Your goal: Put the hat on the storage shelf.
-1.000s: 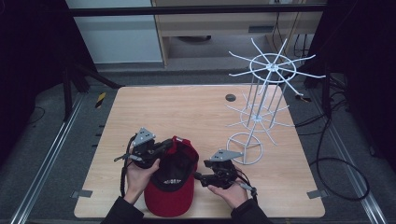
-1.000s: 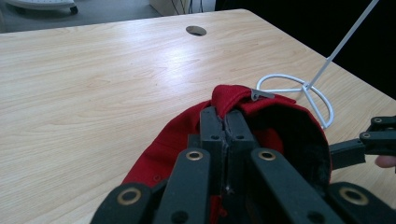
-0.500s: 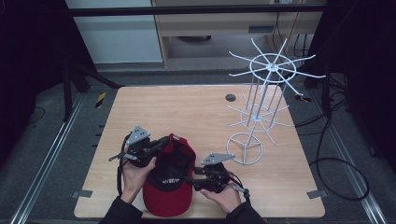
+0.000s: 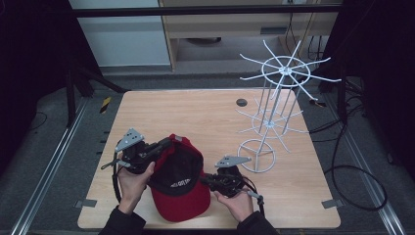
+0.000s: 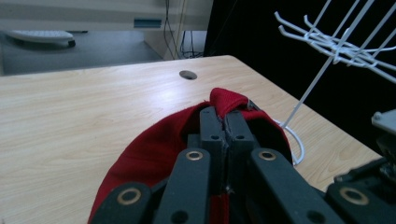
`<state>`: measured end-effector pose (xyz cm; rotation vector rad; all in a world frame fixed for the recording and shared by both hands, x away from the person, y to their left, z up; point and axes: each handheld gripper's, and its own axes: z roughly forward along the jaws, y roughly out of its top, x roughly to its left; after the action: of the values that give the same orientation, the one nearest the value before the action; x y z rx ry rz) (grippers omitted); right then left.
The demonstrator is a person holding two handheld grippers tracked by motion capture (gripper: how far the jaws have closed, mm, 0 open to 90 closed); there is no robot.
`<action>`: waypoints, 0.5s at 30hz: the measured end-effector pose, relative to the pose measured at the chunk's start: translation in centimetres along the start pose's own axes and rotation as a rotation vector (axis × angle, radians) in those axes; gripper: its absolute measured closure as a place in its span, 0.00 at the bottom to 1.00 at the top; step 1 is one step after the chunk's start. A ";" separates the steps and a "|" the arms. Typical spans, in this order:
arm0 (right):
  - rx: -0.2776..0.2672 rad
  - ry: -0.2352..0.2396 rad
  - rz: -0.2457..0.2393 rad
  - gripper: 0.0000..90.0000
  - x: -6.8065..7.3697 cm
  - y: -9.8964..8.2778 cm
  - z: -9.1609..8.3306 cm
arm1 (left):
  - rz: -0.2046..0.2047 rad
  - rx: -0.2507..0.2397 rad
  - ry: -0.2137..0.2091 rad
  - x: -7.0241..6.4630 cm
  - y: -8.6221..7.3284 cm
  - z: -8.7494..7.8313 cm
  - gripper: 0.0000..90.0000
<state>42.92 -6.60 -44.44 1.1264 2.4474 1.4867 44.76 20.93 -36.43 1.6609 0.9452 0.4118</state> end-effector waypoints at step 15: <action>-0.179 -0.299 -0.152 0.95 -0.6 1.7 -4.2 | 0.036 0.031 0.014 0.0 -0.9 -0.7 0.98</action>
<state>42.61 -9.63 -41.07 1.0192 2.1042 1.3509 43.91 21.45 -37.04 1.7075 0.9375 0.4357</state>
